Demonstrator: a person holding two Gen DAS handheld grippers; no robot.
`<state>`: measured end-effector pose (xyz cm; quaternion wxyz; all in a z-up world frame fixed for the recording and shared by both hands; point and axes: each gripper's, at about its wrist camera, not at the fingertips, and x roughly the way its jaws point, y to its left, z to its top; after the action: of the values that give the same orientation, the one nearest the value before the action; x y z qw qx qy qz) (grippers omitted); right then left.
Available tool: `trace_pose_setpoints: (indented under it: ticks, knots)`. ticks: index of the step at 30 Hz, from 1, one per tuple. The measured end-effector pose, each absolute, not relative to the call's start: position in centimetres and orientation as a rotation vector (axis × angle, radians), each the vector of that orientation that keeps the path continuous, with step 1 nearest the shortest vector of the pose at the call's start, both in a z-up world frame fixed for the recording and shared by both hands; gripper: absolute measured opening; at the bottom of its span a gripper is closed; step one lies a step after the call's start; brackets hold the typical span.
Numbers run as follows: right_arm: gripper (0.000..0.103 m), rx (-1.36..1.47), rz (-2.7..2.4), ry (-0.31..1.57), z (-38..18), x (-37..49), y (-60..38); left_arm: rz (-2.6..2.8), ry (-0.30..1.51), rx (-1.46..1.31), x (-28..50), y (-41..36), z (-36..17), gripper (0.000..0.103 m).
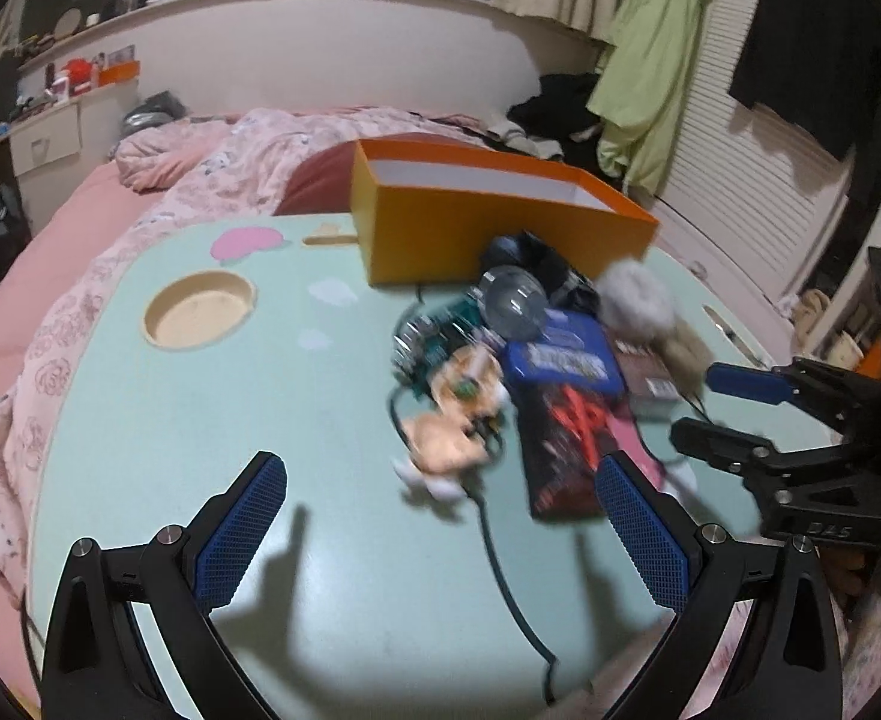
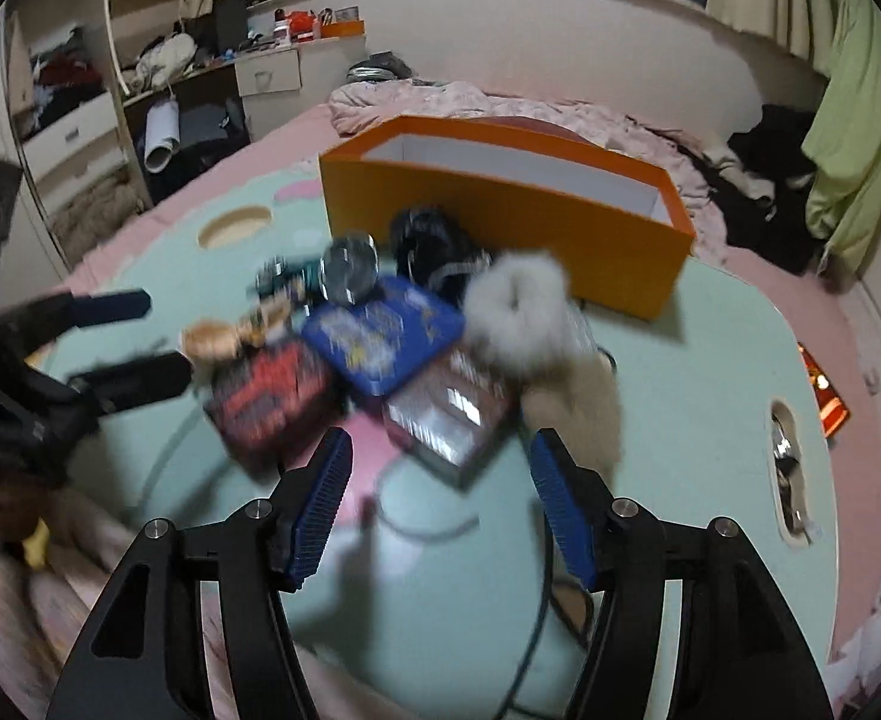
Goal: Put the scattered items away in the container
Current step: 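Open the right gripper and withdraw it from the items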
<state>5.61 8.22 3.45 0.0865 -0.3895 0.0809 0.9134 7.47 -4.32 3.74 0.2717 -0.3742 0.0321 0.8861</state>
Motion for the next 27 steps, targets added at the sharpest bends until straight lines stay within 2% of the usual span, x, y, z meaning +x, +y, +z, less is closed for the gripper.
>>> trace_pose_setpoints:
  ticks: [4, 6, 8, 9, 10, 12, 27]
  knots:
    - [0.063, -1.198, 2.694, 0.290, 1.8, 6.8, 8.5, 2.341, 0.120, -1.014, 8.4, -3.7, 3.2, 0.103]
    - [0.069, -1.171, 2.698, 0.322, 1.5, 7.5, 8.9, 2.336, 0.143, -1.043, 8.4, -3.2, 2.8, 0.103]
    - [0.069, -1.157, 2.686, 0.313, 1.5, 7.9, 8.9, 2.328, 0.174, -1.069, 8.3, -2.6, 2.3, 0.103]
    - [0.075, -1.148, 2.678, 0.296, 1.3, 8.0, 8.9, 2.342, 0.199, -1.068, 8.3, -2.4, 2.1, 0.103]
    - [0.088, -1.140, 2.673, 0.296, 1.2, 8.0, 8.8, 2.365, 0.240, -1.067, 8.3, -2.0, 1.9, 0.103]
    - [0.103, -1.134, 2.657, 0.315, 0.6, 8.0, 9.3, 2.411, 0.347, -1.045, 8.4, -1.0, 1.4, 0.103]
    - [0.103, -1.073, 2.690, 0.297, 0.3, 7.8, 9.5, 2.404, 0.344, -1.002, 8.2, -1.0, 1.3, 0.103]
